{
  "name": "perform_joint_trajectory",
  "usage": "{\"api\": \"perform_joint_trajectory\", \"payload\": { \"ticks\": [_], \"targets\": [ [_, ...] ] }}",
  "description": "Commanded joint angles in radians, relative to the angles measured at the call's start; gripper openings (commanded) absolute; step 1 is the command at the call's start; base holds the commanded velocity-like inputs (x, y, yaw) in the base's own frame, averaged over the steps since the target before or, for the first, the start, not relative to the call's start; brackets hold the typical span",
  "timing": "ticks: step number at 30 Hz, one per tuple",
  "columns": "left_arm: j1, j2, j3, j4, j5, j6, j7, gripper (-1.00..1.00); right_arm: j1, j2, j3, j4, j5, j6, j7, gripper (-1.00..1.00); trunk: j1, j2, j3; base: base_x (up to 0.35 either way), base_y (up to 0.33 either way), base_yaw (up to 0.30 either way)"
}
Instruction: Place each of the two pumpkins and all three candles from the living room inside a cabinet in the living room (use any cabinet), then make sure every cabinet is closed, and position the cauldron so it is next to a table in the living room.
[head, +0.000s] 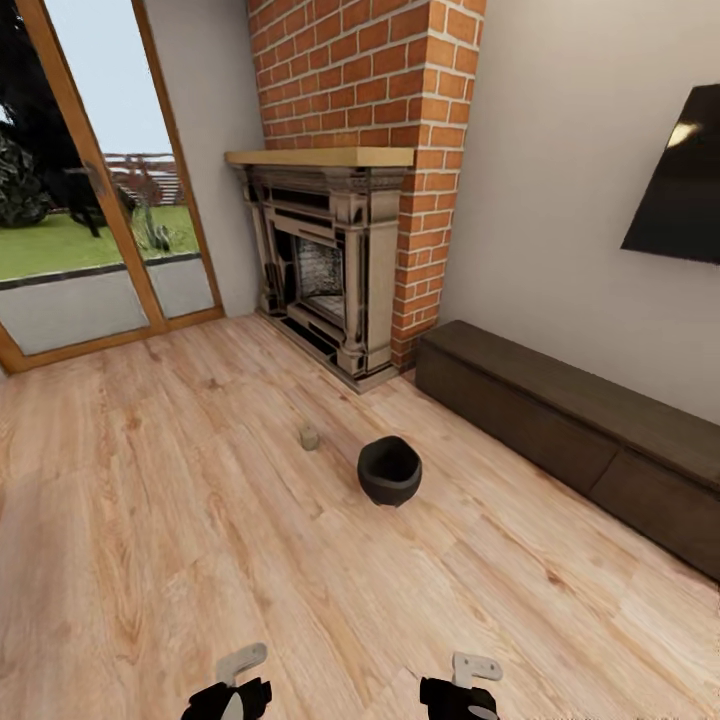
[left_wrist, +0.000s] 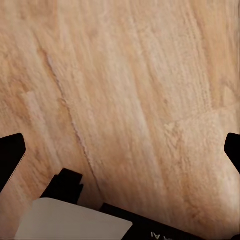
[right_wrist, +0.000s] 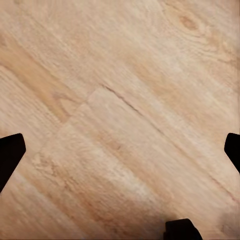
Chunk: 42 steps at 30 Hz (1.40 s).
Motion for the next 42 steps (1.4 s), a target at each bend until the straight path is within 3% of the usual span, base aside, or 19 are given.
{"api": "perform_joint_trajectory", "payload": {
  "ticks": [1, 13, 21, 39, 42],
  "targets": [
    [0.0, -0.001, 0.002, -0.002, 0.011, 0.004, 0.004, 1.0, -0.001, -0.001, 0.008, -0.002, -0.007, 0.005, -0.009, 1.0, 0.0, 0.0, -0.002, 0.219, 0.204, -0.252],
    [0.0, -0.001, 0.002, -0.002, 0.011, 0.004, 0.005, 1.0, -0.001, -0.004, 0.01, 0.0, -0.005, 0.002, -0.009, 1.0, 0.0, 0.0, -0.011, 0.324, 0.09, -0.229],
    [0.0, -0.001, 0.002, -0.002, 0.011, 0.004, 0.005, 1.0, -0.001, -0.007, 0.005, 0.0, -0.005, -0.031, -0.011, 1.0, 0.0, 0.0, -0.011, 0.342, 0.086, -0.017],
    [0.0, -0.001, 0.002, -0.002, 0.011, 0.004, 0.004, 1.0, -0.001, -0.008, -0.002, -0.004, -0.009, -0.031, -0.011, 1.0, 0.0, 0.0, -0.011, 0.288, 0.029, 0.0],
    [0.0, -0.003, 0.004, -0.007, 0.012, 0.013, 0.006, 1.0, -0.001, -0.009, -0.004, -0.044, -0.014, -0.013, -0.011, 1.0, 0.0, 0.0, -0.011, 0.121, 0.0, 0.0]
  ]
}}
